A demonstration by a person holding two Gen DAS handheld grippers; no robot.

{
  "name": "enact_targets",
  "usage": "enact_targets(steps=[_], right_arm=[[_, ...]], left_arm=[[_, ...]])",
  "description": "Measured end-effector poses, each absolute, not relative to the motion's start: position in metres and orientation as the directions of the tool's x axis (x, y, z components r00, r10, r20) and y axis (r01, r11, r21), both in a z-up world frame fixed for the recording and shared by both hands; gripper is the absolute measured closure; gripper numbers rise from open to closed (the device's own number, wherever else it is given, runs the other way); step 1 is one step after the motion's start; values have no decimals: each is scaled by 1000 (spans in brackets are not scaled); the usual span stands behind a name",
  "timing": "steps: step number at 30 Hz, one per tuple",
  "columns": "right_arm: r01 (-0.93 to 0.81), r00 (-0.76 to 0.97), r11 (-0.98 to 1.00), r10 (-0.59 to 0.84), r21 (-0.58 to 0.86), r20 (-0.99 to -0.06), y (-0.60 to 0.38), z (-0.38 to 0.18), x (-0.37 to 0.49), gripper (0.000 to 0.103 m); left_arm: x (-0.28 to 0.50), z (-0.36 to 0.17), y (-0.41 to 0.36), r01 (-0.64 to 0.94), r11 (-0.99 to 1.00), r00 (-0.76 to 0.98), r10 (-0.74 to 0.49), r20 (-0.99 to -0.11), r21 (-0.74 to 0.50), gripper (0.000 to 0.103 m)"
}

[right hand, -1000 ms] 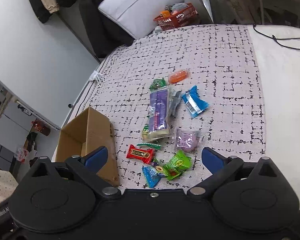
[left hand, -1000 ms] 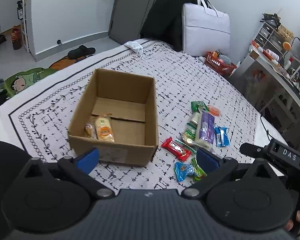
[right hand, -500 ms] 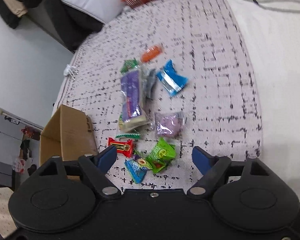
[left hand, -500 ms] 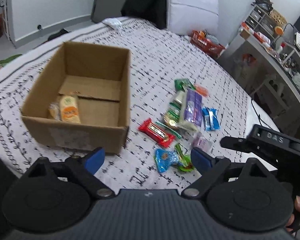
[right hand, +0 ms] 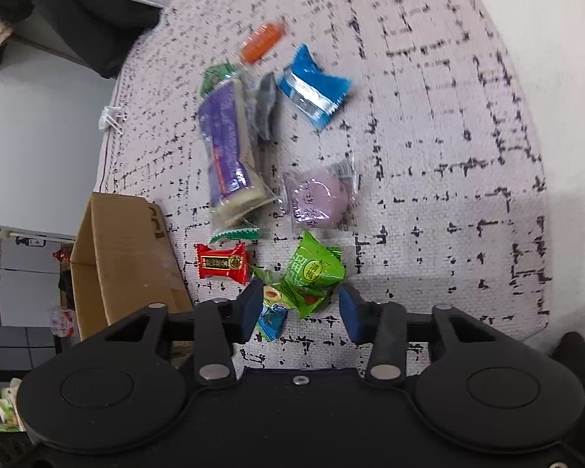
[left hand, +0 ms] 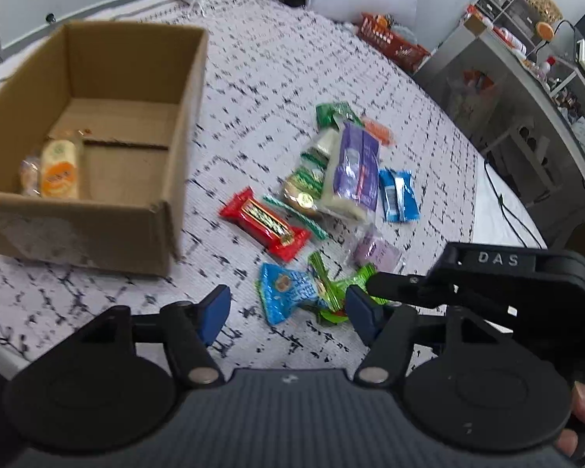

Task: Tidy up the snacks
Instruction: 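Grasp the green packet with the right tool while the left tool grasps the blue packet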

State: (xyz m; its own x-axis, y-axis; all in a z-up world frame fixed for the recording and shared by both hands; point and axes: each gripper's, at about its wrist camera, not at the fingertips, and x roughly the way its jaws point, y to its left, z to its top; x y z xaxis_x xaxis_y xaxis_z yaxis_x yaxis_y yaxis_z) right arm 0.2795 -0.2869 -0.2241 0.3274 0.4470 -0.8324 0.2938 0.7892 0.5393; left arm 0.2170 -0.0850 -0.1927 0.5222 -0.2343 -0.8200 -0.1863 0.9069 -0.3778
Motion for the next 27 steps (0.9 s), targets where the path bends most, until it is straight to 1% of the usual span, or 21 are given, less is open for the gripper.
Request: enact_targets(steps=[3,9,16,18,24,26,27], right_arm=[[310,310,779,459,545,-832,-287,-232,284,66],[307,320,774,464,554,-826,-287,-237,293,70],[306,309,780,461,546,-832,-289,-243,300,68],[294,304,788,459,540,-835,-286,-244,301,62],[285,285,797,460,533,-841,-286,-247,305,62],[283,276,798,464,533,-842,-286,-248,305,62],[280,272,799,465,532,-842,-284,-249,305,62]], left_arm=[[223,-201,-91,-183,909,507,-239,-828,-374,39],[234,-213,-96,-193,913,482,-232,-845,-361,39],[247,-226,-107,-198,923,468,-207,-859,-330,39],[250,-228,-109,-202,927,467,-192,-863,-316,39],[253,-238,-111,-223,927,460,-172,-871,-301,39],[251,-238,-111,-225,926,466,-171,-868,-303,47],[250,-237,-110,-226,923,465,-178,-867,-310,53]])
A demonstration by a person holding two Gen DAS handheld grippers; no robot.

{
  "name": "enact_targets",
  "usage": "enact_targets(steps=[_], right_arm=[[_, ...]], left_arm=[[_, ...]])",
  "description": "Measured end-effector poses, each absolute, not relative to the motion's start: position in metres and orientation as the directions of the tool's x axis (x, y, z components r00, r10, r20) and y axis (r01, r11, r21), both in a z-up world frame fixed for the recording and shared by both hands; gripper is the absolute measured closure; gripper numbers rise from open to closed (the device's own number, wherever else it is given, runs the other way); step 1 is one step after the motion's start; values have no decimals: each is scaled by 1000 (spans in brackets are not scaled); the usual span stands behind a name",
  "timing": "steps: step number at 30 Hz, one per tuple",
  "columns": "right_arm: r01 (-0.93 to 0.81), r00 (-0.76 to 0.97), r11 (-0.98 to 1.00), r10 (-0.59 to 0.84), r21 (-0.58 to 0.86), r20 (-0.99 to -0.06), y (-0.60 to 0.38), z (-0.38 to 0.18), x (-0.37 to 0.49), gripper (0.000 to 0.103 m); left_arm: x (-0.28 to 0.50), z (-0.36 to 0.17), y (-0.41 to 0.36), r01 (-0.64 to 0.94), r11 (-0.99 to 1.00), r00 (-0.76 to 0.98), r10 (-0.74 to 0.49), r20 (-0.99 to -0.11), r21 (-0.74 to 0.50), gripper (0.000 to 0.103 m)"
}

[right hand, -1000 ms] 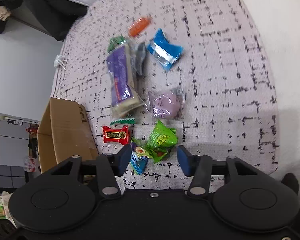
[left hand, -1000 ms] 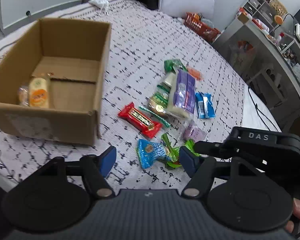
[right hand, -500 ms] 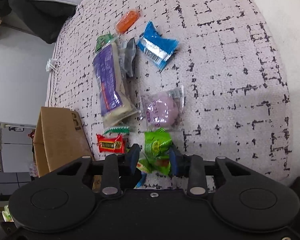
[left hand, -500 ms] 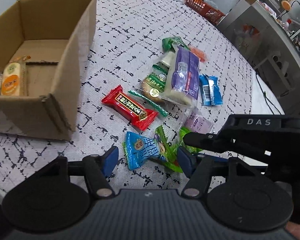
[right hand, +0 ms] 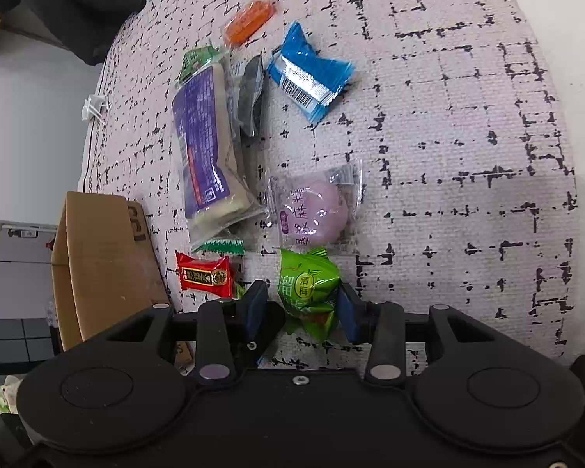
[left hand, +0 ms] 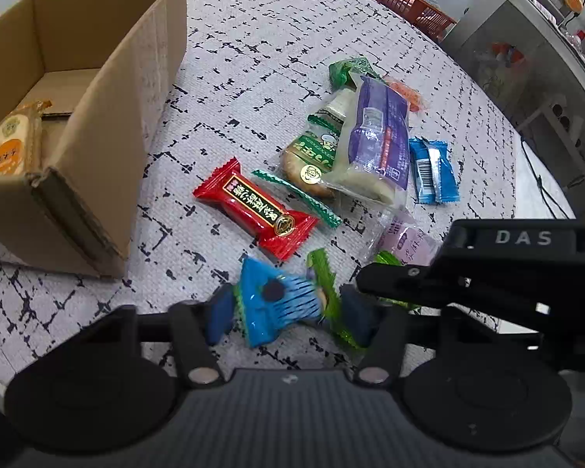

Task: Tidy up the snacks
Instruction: 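Grasp the green packet with the right tool while the left tool grasps the blue packet, then carry the green packet in the right tool while the left tool carries the blue packet to the box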

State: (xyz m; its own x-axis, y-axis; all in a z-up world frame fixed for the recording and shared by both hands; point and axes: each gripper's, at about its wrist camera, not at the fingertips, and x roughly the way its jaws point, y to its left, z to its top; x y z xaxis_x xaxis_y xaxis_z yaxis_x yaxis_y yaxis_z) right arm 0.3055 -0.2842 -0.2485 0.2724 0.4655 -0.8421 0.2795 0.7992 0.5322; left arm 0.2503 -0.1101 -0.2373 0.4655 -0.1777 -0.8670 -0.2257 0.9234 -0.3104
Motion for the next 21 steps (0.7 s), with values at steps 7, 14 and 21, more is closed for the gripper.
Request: enact_targets(steps=[7,14,21], right_arm=[[249,276,822,447,512,-851,-274,-247,306,72],[202,327,820,459,535,-826,-274,-233,299,73],[154,375,815,475,558,-796,-274,-218,287,73]], left_arm=[[243,-228,-112,-217,921,478,-190,-857,-325,65],[230,-206,-109,-204,923,523,-179,-833,-326,66],[217,-182,-99,-211,921,569,-156,-808,-327,66]])
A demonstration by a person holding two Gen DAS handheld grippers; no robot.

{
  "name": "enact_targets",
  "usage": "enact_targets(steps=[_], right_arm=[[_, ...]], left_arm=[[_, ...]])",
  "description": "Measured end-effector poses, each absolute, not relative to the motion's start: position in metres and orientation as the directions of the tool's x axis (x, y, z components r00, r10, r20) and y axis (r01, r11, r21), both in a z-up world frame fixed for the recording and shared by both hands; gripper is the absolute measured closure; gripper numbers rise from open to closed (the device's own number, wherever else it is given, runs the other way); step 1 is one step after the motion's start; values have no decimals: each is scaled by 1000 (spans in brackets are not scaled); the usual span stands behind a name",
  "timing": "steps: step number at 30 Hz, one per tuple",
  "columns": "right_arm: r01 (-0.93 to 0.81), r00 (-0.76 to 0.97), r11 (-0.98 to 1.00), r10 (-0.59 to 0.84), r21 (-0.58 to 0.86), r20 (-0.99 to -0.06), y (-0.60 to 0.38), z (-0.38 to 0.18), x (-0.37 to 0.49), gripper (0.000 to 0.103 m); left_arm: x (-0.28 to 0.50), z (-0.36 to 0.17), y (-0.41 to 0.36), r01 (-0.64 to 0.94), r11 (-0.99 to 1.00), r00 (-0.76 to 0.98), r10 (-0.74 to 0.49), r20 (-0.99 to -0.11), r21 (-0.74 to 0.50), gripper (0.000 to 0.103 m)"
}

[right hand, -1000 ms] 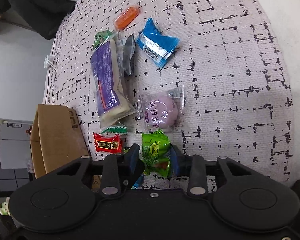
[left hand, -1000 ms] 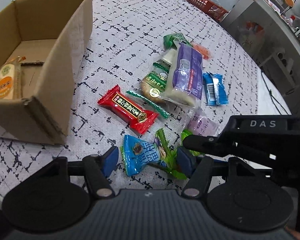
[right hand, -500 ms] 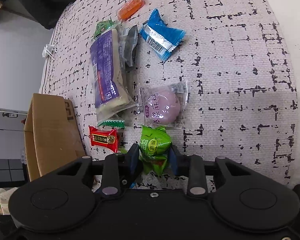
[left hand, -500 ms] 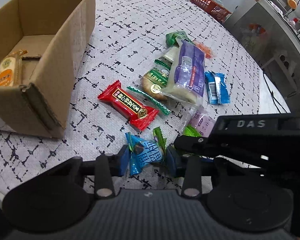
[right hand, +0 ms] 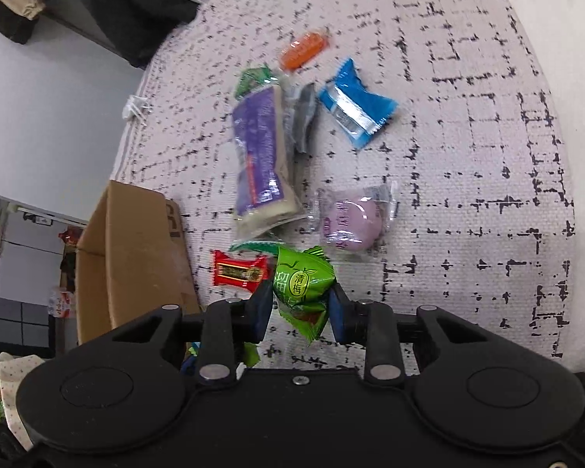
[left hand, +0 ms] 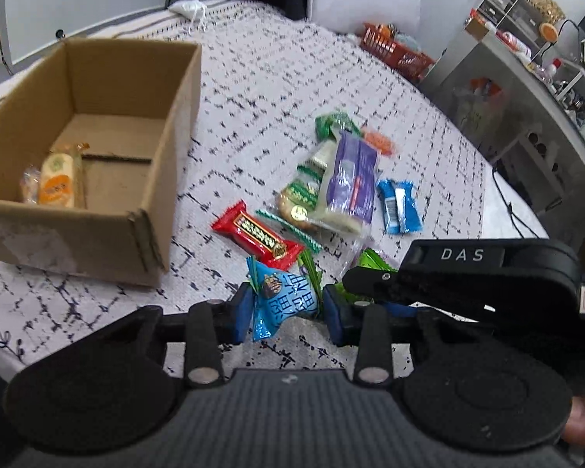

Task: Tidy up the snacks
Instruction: 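Carry the green packet in the right tool while the left tool carries the blue packet to the box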

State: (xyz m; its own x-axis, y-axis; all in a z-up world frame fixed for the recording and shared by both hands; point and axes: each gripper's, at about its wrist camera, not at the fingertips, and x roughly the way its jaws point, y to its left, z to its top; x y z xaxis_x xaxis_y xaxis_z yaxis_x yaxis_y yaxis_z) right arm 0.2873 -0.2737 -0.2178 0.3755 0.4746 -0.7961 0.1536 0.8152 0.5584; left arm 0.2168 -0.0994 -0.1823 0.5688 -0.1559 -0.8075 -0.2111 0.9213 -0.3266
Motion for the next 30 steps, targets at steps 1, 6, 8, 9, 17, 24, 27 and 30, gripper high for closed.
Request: enact_targets(steps=[1,6,8,9,17,24,27,30], right_arm=[[139,382,814,481,564,-789,-273,-215,285,73],[71,426,813,500,578,-754,-266,-198,278,73],[38,441,808,514,588,-735,-262,-191,275,73],[24,450,807,519,591,-727,-260,-187,274,73],[-63,502,786,557,614,-661,-242,-166,267,73],[-128,536,766,588,630,-606,-226,-152,261,73],[-152,543,763,596,629,-592,-216,-148,259,73],[-170,550,766,596,620,-585,-206,-145,255,73]], left_arm=[[215,-179,-98,-212,923,575,-149,-804,-323,66],[204,-160,-90,-216,924,612,-125,-781,-316,66],[201,-153,-87,-222,921,625,-117,-772,-319,66],[199,-150,-85,-225,919,631,-115,-767,-323,66],[184,-128,-71,-231,918,677,-86,-731,-322,66],[173,-115,-49,-261,911,699,-49,-713,-318,66],[170,-111,-38,-277,906,706,-35,-707,-321,66],[168,-109,-28,-293,900,709,-22,-705,-323,66]])
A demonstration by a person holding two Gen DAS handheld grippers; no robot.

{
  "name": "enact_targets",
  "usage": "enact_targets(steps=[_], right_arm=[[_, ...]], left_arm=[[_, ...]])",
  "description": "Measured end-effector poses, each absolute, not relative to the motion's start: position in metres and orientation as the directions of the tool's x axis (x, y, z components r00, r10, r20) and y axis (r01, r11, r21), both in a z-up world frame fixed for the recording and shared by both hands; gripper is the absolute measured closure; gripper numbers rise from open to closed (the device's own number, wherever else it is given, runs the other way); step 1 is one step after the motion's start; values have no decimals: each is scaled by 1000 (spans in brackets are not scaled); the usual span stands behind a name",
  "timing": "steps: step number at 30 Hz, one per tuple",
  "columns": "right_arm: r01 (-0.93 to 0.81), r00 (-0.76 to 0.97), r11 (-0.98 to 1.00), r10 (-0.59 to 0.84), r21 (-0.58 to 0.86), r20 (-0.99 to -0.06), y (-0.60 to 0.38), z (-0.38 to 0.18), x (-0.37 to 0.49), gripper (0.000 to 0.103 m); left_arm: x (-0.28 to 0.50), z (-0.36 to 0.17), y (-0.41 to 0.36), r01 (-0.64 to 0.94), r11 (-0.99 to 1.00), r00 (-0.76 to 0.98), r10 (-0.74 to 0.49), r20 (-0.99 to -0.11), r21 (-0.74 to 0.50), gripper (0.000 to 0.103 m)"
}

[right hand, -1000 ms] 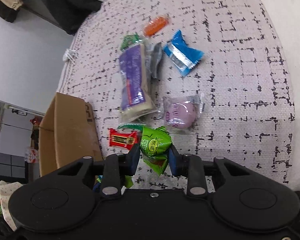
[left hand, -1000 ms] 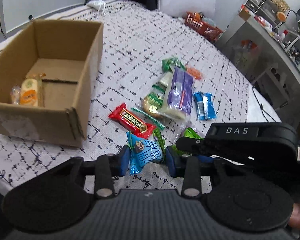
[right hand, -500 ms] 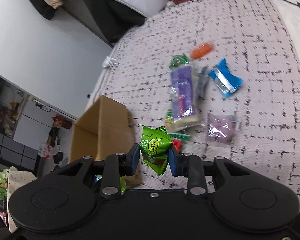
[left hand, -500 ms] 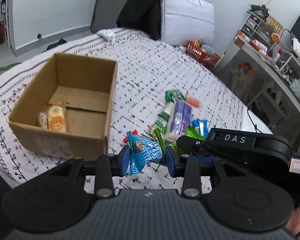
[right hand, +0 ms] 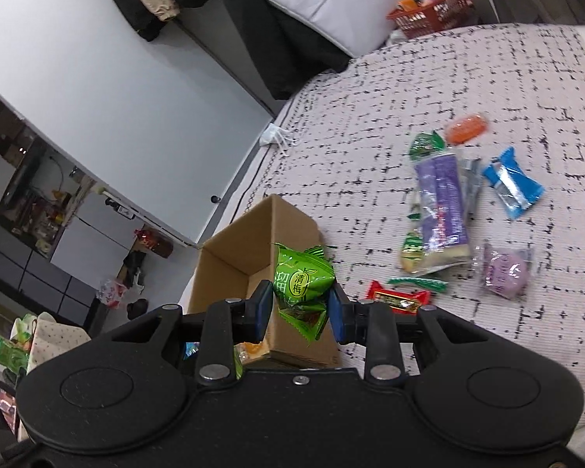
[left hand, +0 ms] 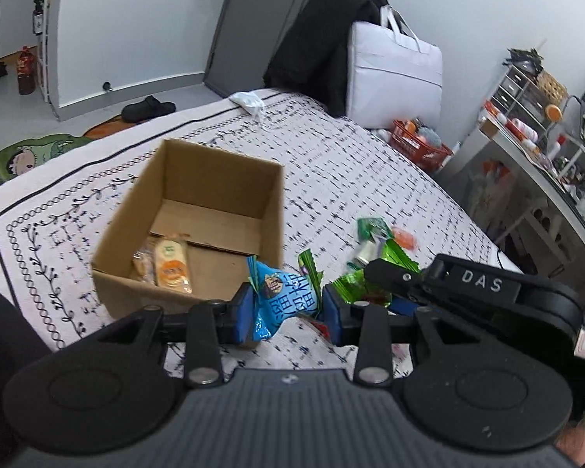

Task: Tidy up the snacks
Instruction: 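Carry the green packet in the right tool while the left tool carries the blue packet to the box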

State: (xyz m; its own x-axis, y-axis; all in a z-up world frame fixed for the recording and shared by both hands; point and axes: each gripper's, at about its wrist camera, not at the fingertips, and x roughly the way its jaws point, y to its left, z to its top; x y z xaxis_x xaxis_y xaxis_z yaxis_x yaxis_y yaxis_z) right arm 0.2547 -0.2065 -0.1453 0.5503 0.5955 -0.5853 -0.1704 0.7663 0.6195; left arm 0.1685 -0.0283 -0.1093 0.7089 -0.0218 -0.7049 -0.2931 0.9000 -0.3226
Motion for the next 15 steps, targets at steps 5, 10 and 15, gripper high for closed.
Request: enact_targets(steps=[5,10,15], right_arm=[[-195,555,768,599,610,-577,-193,-143,252,73],[-200,548,765,605,612,-577,-182,-142,252,73],[-203,544,758,614,620,-572,-168,-143,252,73]], left_arm=[[169,-108,-12,-318,889,712,-5,-702,-329,66],[169,-110,7,-346,878,710,13,-704,-332,66],[170,-116,26,-370,862,701,14,-713,-346,66]])
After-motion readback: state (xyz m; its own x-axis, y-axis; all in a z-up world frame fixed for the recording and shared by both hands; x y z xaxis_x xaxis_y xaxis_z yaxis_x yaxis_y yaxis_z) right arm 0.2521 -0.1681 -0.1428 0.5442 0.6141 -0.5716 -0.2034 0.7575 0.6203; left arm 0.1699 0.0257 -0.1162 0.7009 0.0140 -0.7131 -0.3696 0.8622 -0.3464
